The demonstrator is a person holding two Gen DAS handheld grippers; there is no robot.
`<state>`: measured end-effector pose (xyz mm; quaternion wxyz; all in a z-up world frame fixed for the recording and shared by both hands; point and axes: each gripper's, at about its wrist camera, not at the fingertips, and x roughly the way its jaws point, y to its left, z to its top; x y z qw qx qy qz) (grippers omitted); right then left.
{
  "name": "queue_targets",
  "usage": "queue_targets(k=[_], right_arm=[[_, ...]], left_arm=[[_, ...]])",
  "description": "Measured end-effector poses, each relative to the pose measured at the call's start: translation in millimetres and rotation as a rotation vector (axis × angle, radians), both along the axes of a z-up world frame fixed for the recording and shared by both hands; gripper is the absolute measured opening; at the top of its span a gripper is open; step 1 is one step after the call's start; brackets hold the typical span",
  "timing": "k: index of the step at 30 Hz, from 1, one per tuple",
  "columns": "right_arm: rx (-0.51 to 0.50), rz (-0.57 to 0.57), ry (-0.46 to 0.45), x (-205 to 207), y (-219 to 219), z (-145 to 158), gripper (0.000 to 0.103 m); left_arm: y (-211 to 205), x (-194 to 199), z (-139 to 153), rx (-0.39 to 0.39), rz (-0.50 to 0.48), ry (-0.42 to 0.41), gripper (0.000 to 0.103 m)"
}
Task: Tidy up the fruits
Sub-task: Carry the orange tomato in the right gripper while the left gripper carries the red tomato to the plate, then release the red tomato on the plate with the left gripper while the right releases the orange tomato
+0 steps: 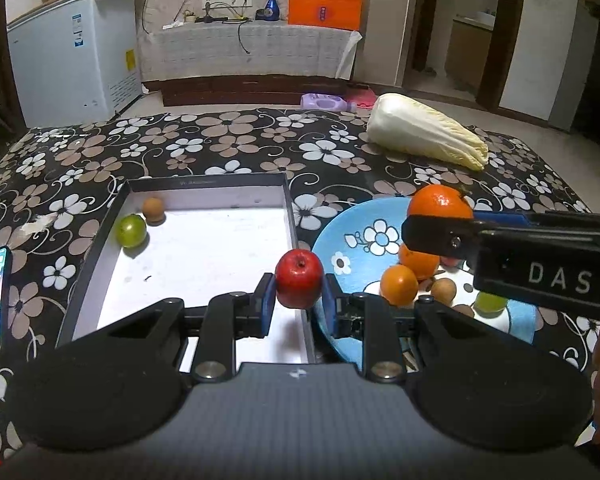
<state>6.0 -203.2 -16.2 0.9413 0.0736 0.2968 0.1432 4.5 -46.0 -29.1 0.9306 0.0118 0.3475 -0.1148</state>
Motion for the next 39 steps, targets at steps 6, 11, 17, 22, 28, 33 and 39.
queue_targets(k=[6,11,17,22,28,33,39], right_arm=[[0.001,-0.009,-0.002,0,-5,1,0.043],[0.004,-0.020,-0.005,-1,-9,2,0.043],[0.008,-0.036,-0.011,-1,-14,3,0.043],[0.009,-0.048,-0.011,-2,-18,3,0.043],[0.010,-0.053,-0.007,-3,-21,3,0.043],[0.009,-0.053,-0.004,-3,-23,3,0.043],[0.003,-0.052,0.002,-3,-24,2,0.043]], left_arm=[[-3,0,2,-0.008,-0.006,-0.010,0.029],[-5,-2,3,-0.021,-0.015,-0.021,0.029],[-8,-2,3,-0.026,-0.027,-0.024,0.025],[-9,0,1,-0.038,-0.023,-0.007,0.025],[-13,0,-1,-0.032,-0.037,-0.006,0.025],[-17,0,-2,-0.023,-0.041,-0.002,0.025],[-24,-1,-4,-0.020,-0.059,-0.001,0.025]])
